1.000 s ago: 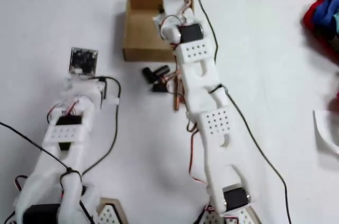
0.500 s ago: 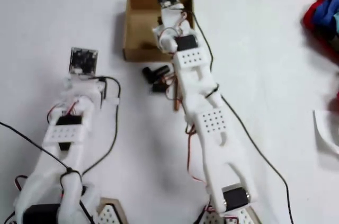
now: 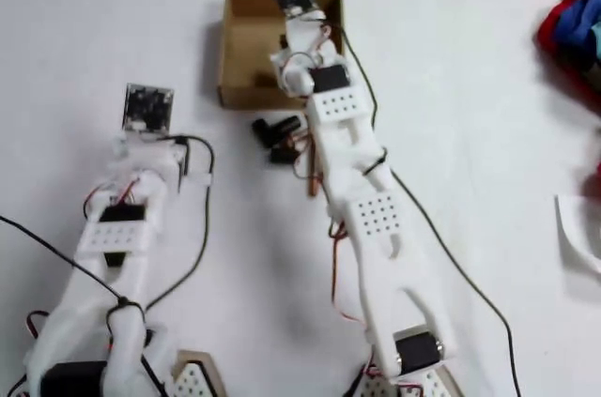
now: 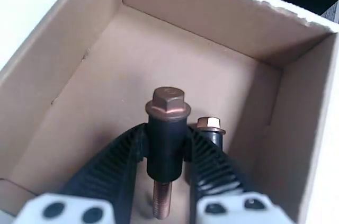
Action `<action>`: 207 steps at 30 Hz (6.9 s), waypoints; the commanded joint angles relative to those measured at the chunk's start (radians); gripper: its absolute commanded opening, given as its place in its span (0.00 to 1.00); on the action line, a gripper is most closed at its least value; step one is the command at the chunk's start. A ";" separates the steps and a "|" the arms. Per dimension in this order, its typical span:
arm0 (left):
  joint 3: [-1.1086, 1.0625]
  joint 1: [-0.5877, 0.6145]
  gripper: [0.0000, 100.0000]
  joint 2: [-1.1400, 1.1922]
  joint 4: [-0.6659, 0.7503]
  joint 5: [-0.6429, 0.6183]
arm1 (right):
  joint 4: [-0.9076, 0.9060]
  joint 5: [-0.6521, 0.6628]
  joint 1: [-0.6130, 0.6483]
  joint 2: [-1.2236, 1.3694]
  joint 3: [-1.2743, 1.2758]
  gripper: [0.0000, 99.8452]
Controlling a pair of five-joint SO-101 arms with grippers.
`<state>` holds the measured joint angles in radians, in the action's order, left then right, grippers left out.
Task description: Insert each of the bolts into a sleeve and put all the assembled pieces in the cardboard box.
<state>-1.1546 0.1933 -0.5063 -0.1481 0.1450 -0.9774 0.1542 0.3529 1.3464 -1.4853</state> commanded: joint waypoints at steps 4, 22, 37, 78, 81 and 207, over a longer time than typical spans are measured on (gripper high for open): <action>0.002 0.005 0.16 -0.006 0.017 0.000 | 0.019 0.008 -0.010 -0.004 -0.020 0.02; 0.002 0.005 0.16 -0.006 0.017 0.000 | 0.019 0.009 -0.035 0.008 -0.032 0.09; 0.002 0.005 0.16 -0.005 0.017 0.000 | -0.082 0.009 -0.160 -0.174 -0.031 0.09; 0.002 0.012 0.16 -0.005 0.017 -0.002 | -0.776 0.129 0.171 -0.734 0.756 0.07; 0.004 0.014 0.16 -0.005 0.017 -0.002 | -0.765 0.207 0.203 -0.705 0.753 0.11; 2.347 -0.568 0.16 1.594 -1.485 -0.540 | 0.518 -0.170 -0.512 -1.845 2.420 0.02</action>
<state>1.1208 -0.3836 1.0771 -1.6333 -0.3261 -0.4787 -0.0115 -0.1519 -0.4534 0.9452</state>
